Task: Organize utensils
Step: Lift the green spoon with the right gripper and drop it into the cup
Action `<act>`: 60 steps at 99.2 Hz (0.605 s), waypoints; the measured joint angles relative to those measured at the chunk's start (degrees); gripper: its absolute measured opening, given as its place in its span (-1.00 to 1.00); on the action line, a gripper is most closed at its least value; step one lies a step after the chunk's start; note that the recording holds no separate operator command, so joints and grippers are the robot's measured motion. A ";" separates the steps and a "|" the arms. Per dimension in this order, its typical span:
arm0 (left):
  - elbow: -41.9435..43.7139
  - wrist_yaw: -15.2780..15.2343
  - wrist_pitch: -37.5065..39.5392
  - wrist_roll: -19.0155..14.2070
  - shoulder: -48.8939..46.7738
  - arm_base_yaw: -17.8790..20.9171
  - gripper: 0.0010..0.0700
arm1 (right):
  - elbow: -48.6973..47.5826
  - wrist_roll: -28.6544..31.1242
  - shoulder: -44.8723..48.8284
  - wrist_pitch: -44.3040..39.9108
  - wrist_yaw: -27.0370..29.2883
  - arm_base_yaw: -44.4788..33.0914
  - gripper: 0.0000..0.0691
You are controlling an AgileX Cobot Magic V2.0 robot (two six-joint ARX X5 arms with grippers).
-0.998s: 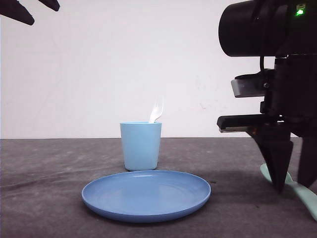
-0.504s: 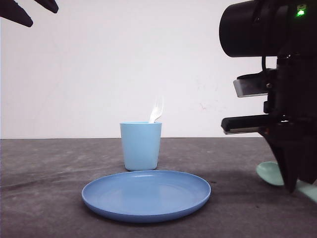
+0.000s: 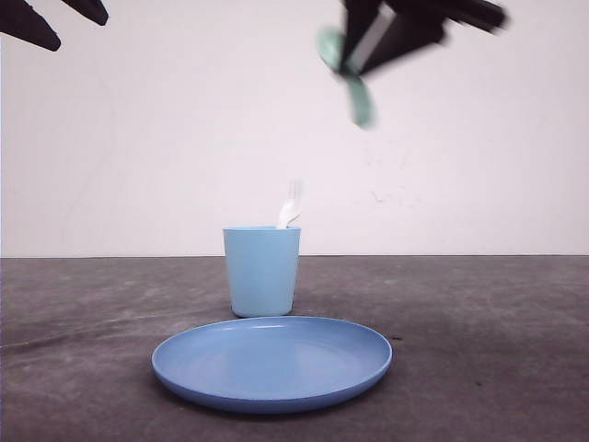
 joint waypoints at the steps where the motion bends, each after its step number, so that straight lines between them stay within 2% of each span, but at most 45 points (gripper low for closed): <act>1: 0.00 0.02 0.00 -0.02 0.00 0.00 -0.16 | 0.00 -0.37 0.24 1.22 0.00 0.11 -0.83; 9: 0.00 0.13 0.00 -0.07 0.00 -0.07 -0.16 | 0.00 -3.08 3.39 10.69 -0.87 0.35 -0.83; 19: 0.00 0.13 -0.02 -0.20 -0.02 -0.09 -0.16 | 0.00 -5.57 8.66 17.07 -2.67 0.28 -0.83; 39: 0.00 0.13 -0.02 -0.74 -0.02 -0.09 -0.16 | -0.02 -8.37 17.46 25.33 -3.21 0.09 -0.83; 60: 0.00 0.13 -0.04 -1.31 -0.02 -0.09 -0.16 | -0.02 -8.70 23.04 27.41 -4.11 0.11 -0.83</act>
